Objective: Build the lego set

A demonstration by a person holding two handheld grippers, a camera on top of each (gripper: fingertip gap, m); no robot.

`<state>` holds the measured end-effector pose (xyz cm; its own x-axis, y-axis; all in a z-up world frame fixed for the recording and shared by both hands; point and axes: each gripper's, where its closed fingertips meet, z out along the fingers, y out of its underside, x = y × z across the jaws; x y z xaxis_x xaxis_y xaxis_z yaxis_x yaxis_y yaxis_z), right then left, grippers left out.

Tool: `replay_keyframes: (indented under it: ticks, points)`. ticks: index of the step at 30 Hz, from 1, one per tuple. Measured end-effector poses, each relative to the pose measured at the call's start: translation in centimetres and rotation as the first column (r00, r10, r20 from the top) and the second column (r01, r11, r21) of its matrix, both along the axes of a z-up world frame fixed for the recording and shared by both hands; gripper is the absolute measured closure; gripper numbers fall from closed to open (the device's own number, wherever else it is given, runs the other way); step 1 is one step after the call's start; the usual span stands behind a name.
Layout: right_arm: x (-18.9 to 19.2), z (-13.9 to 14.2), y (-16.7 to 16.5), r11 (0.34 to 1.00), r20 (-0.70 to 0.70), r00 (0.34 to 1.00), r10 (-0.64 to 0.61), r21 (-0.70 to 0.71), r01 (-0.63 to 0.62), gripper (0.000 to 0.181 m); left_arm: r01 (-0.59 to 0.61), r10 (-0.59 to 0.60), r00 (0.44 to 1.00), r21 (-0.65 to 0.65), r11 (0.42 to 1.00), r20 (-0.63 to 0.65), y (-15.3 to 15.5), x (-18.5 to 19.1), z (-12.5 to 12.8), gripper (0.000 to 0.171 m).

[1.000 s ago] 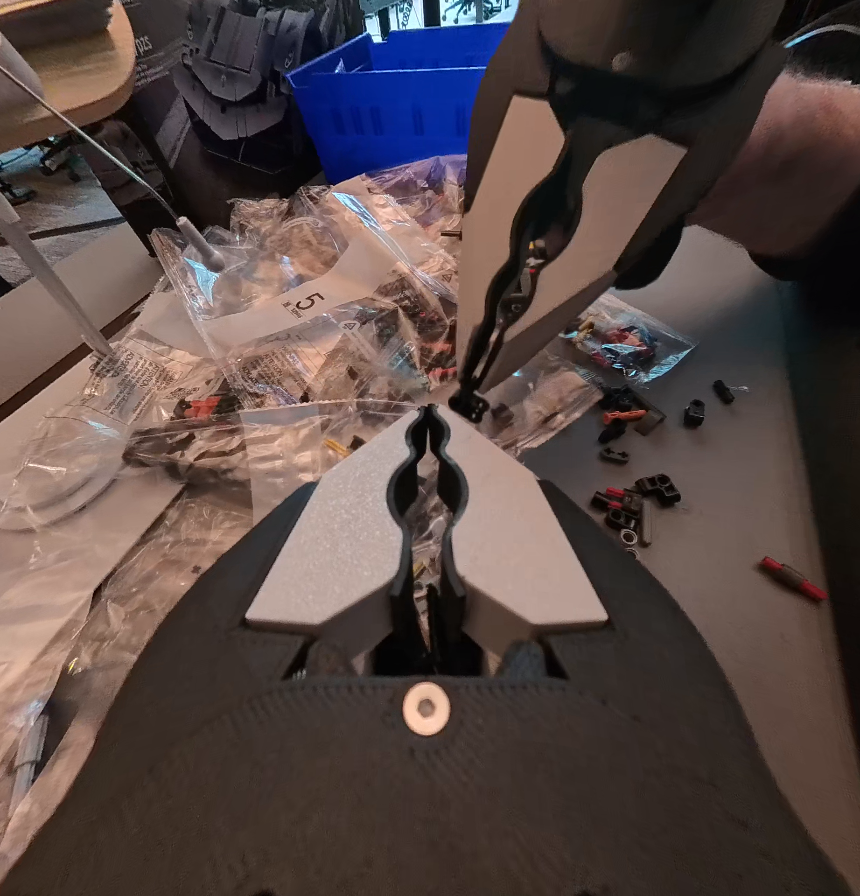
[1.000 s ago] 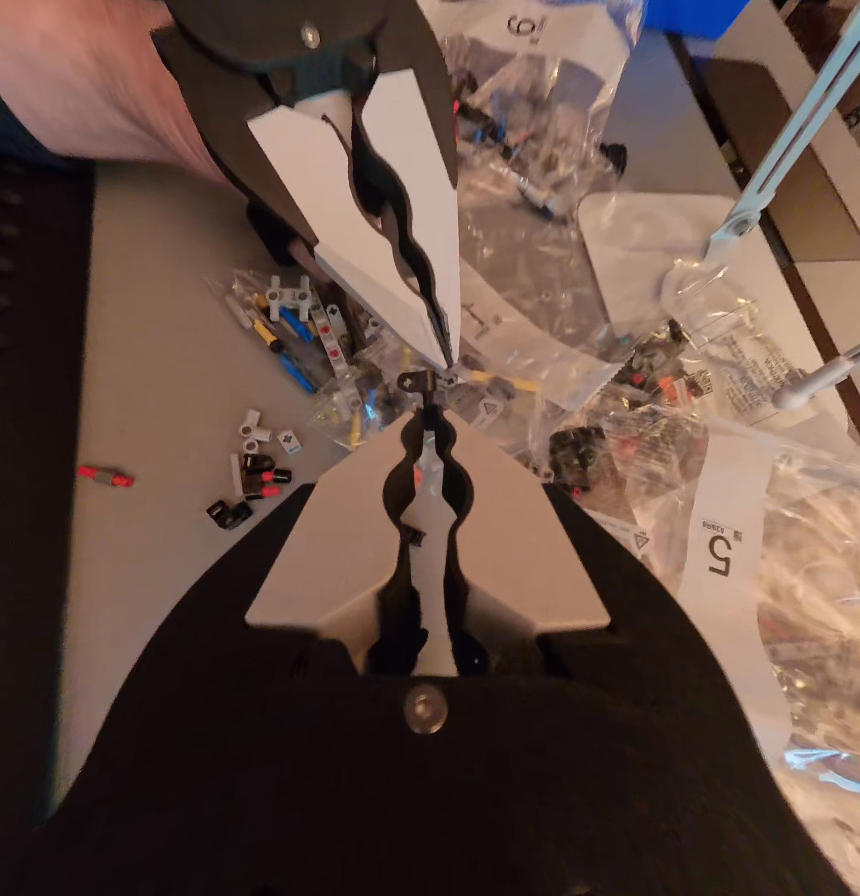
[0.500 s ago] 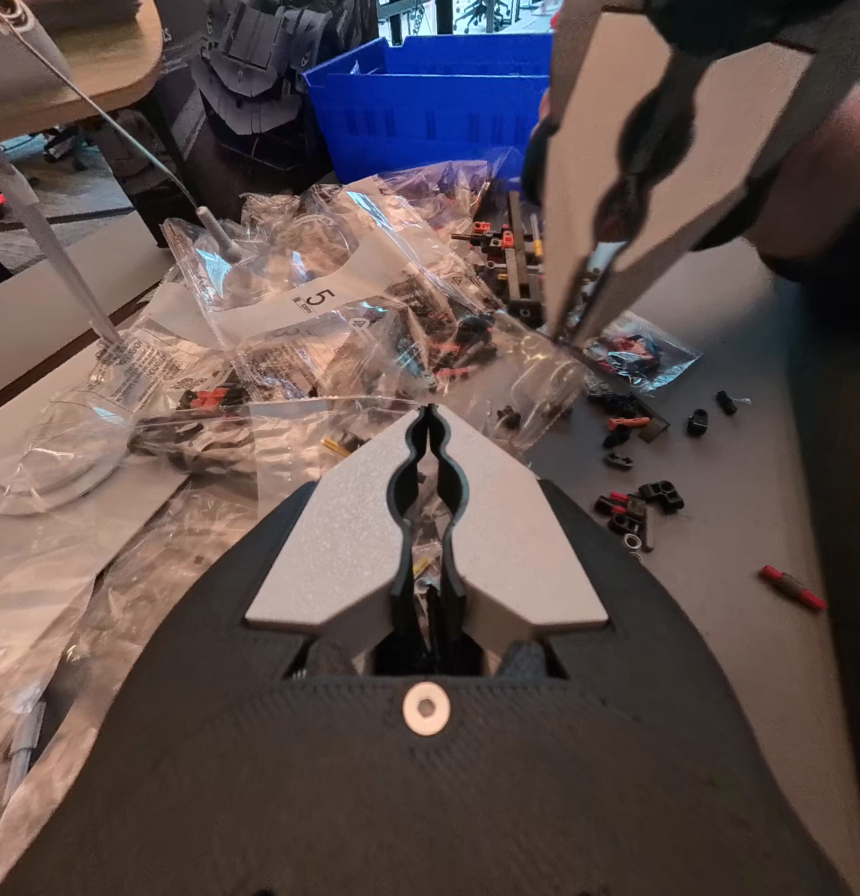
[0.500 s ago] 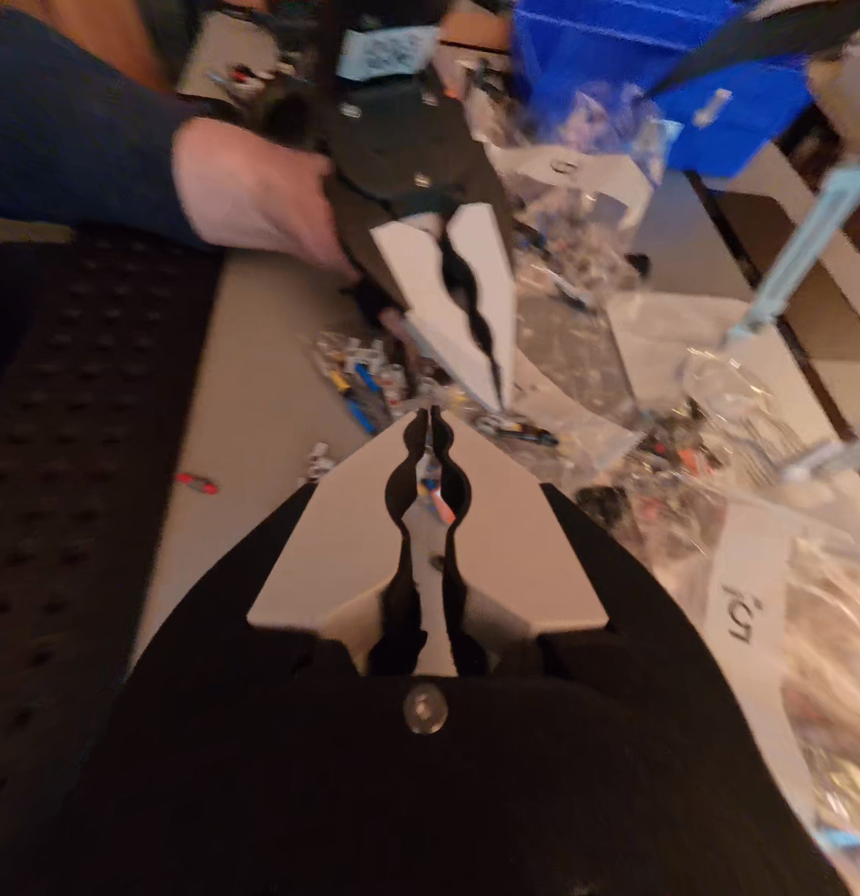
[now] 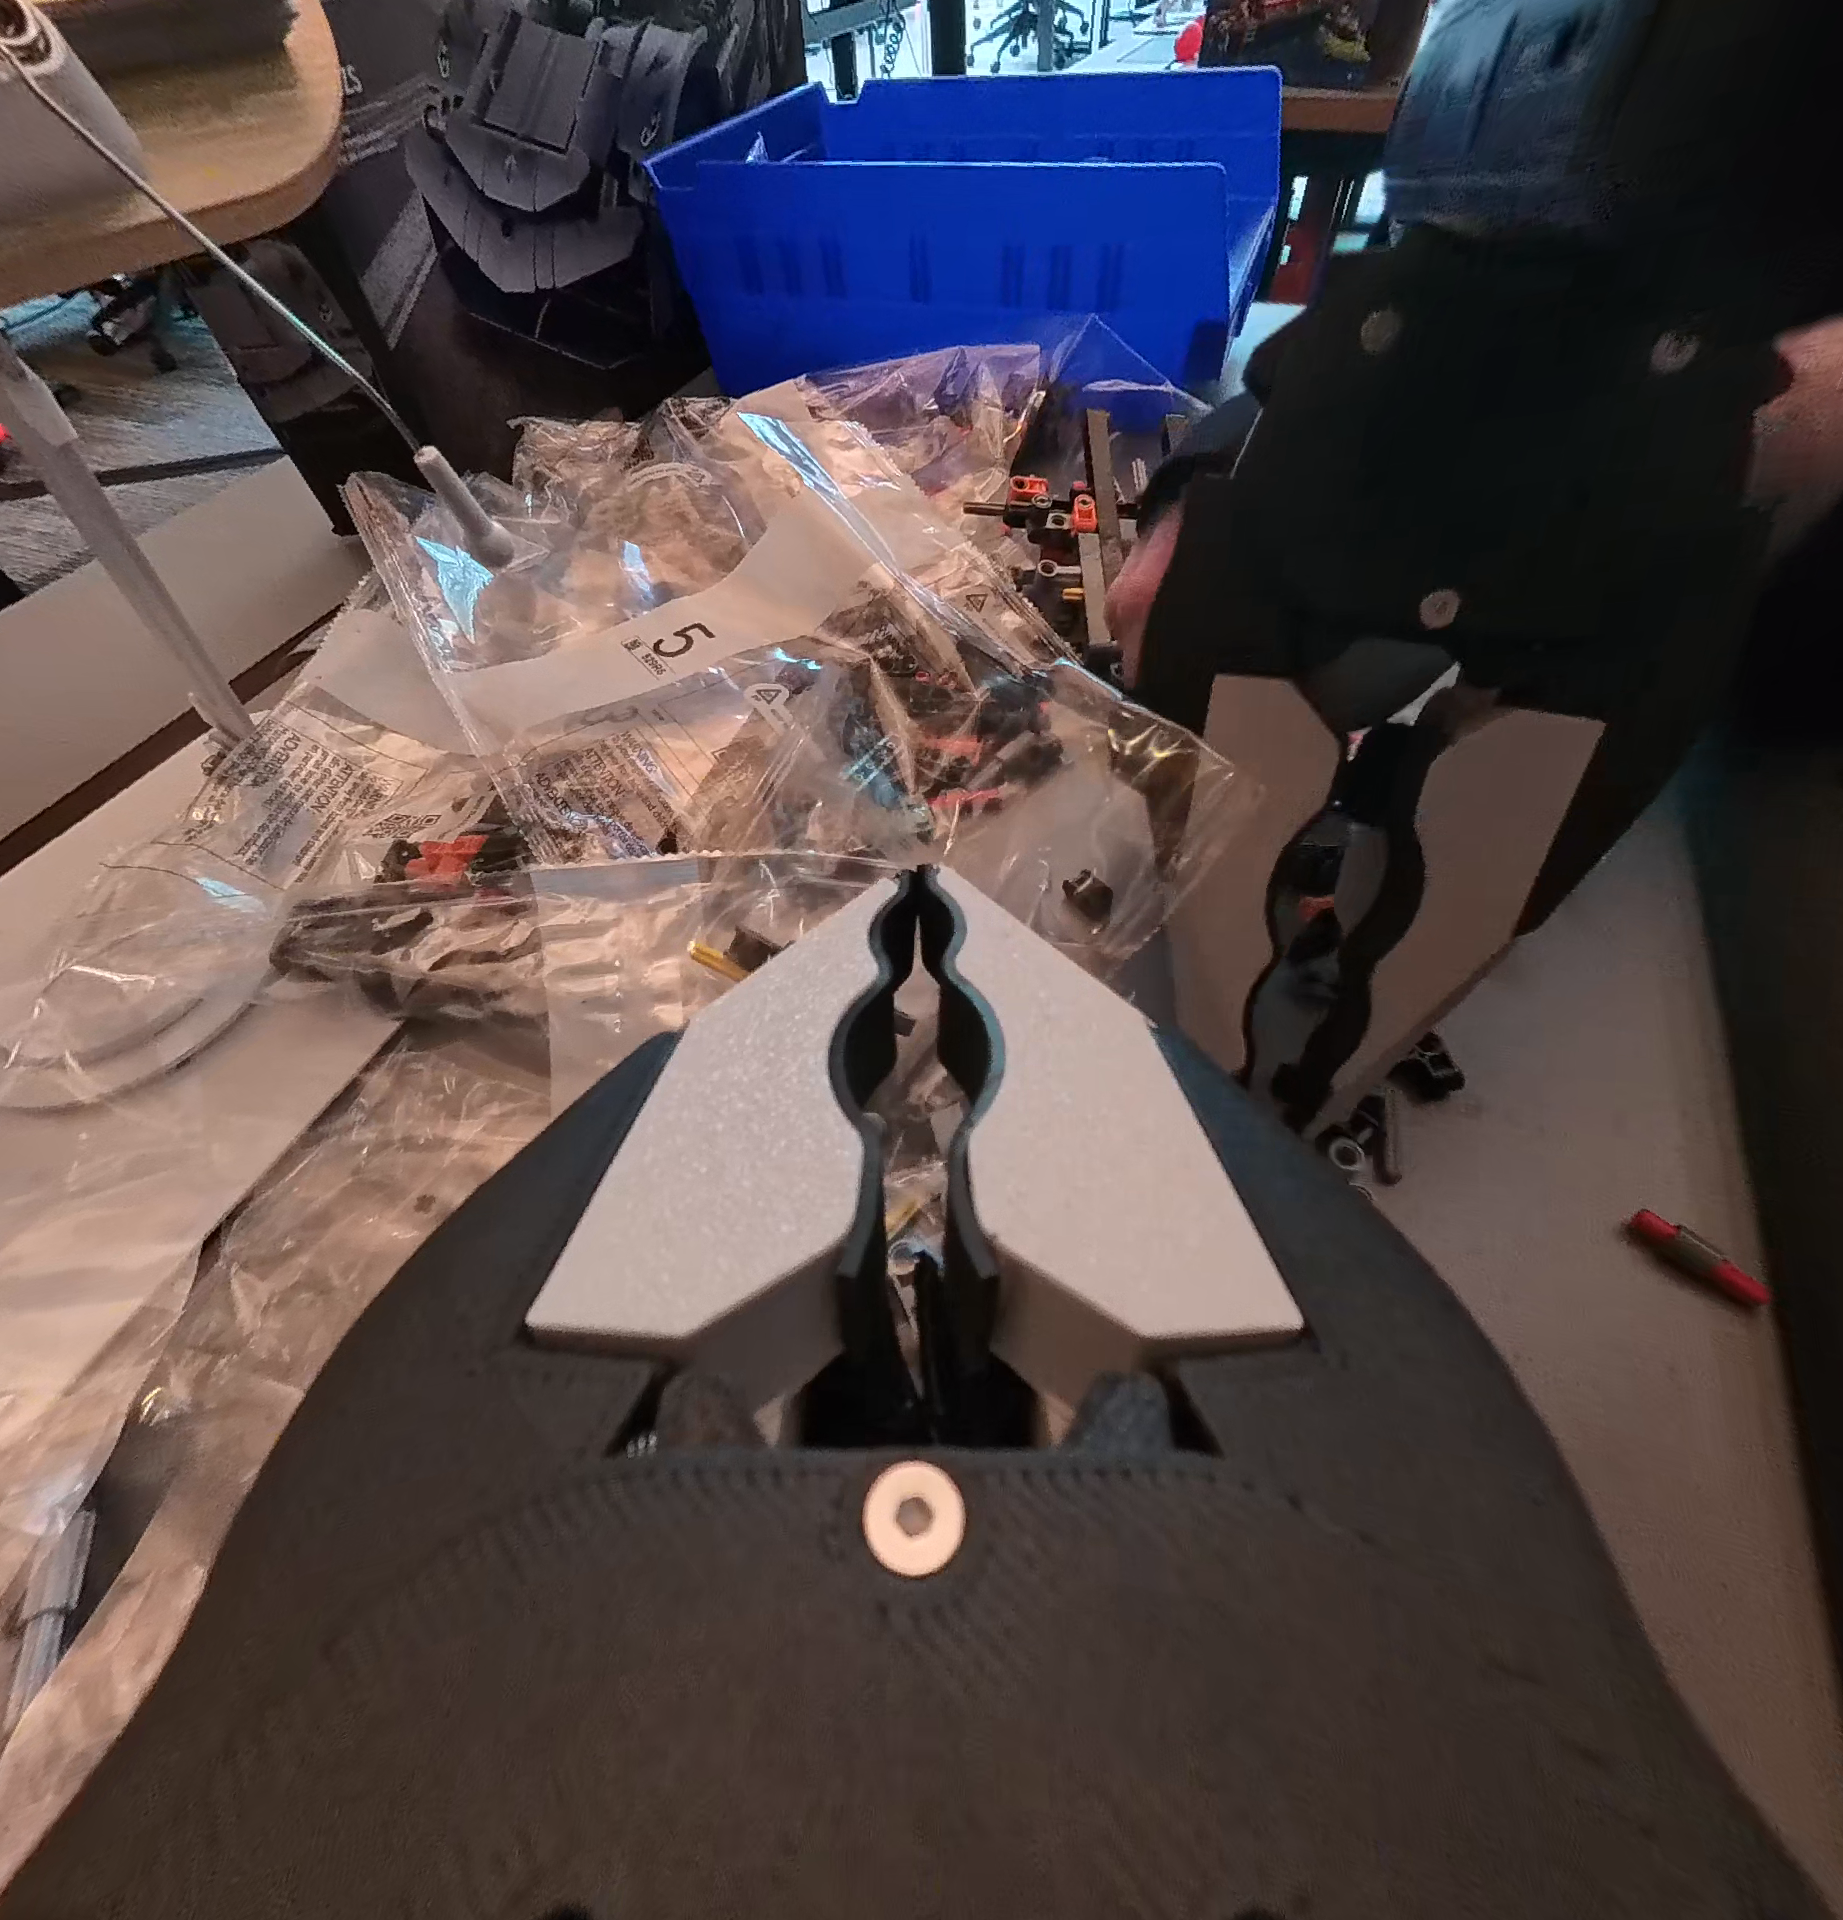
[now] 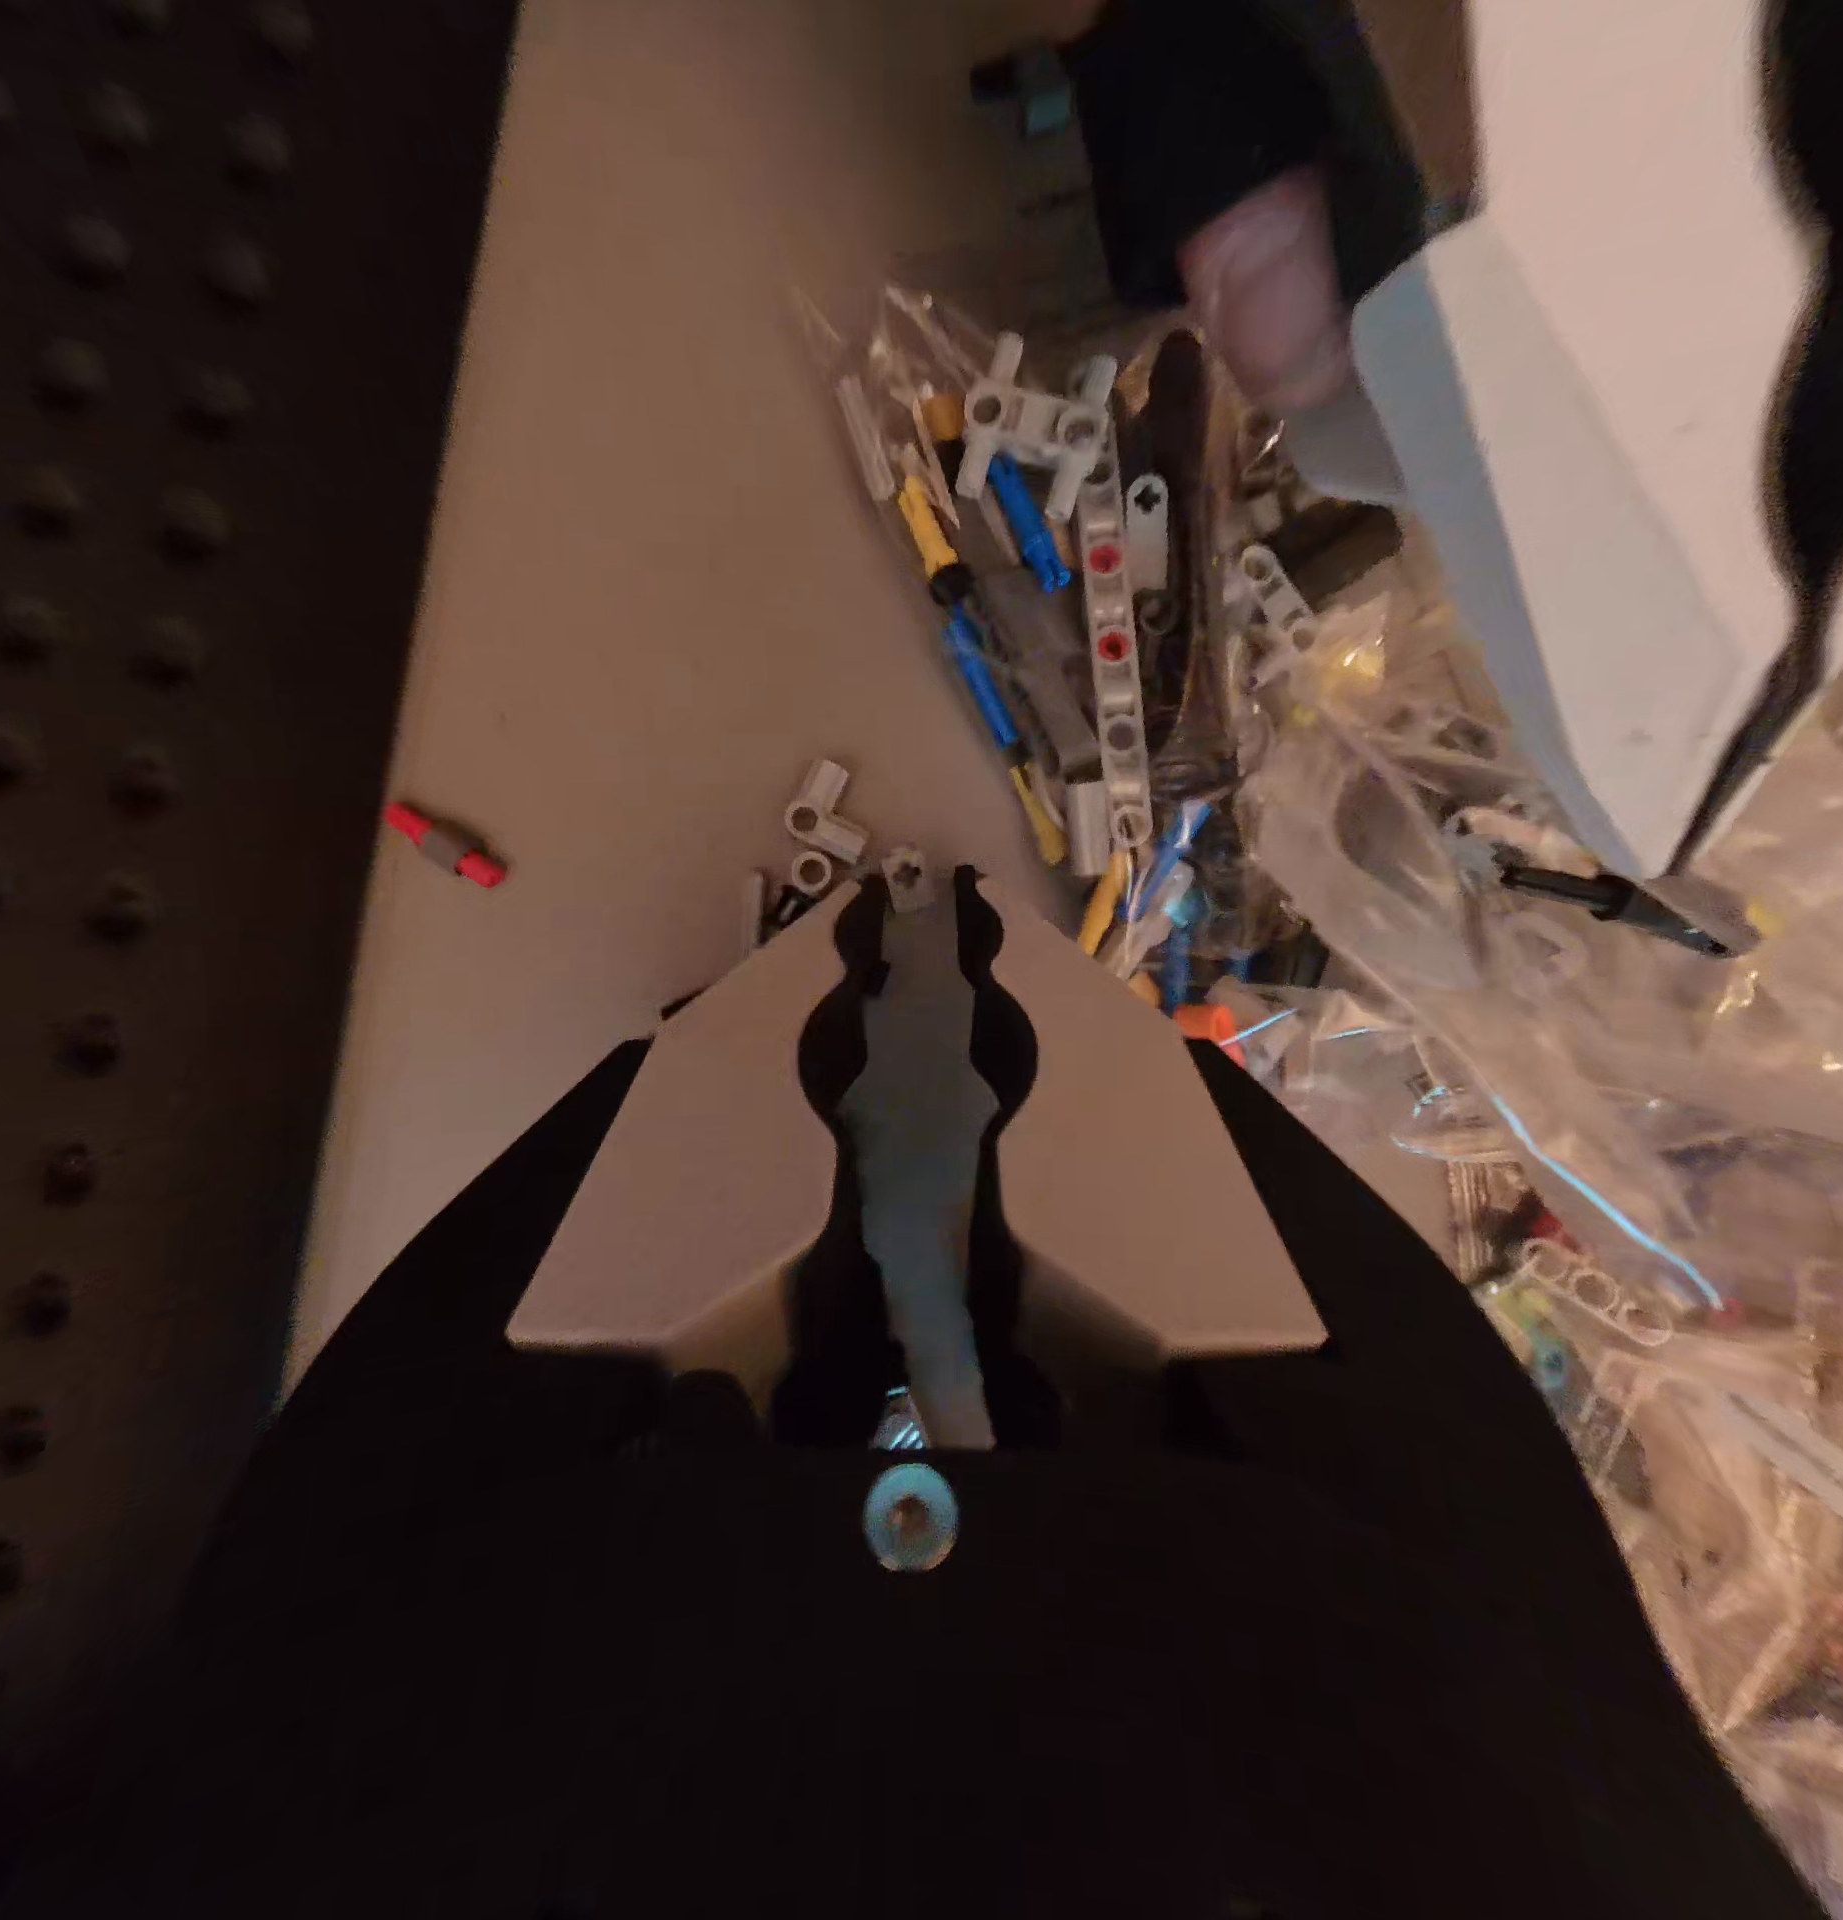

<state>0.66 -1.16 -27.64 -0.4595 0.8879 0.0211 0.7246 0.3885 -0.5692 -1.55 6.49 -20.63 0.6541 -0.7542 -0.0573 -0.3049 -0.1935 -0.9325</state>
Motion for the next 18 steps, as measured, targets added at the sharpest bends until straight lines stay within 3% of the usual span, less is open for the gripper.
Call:
replay_keyframes:
  ticks: [5, 8, 13, 18]
  points:
    - [-0.1, 1.4, 0.2, 1.0, -0.057, 0.998, -0.014, -0.019, 0.013, 0.176, 0.0, 0.0, 1.0, 0.0, 1.0, 0.001, 0.0, 0.0, 0.0, 0.171]
    - [-0.7, 5.0, 1.0, 0.998, -0.219, 0.974, -0.055, -0.05, 0.045, 0.176, 0.002, -0.002, 1.0, 0.0, 1.0, 0.0, 0.0, 0.0, 0.0, 0.171]
    - [-1.2, 10.4, 3.7, 0.983, -0.469, 0.863, -0.186, -0.095, 0.16, 0.177, 0.006, -0.006, 1.0, -0.001, 1.0, -0.003, -0.1, 0.1, 0.0, 0.171]
    - [-1.5, 11.0, 4.9, 0.971, -0.511, 0.827, -0.232, -0.078, 0.224, 0.176, 0.01, -0.01, 1.0, 0.001, 1.0, -0.016, -0.1, 0.2, -0.2, 0.171]
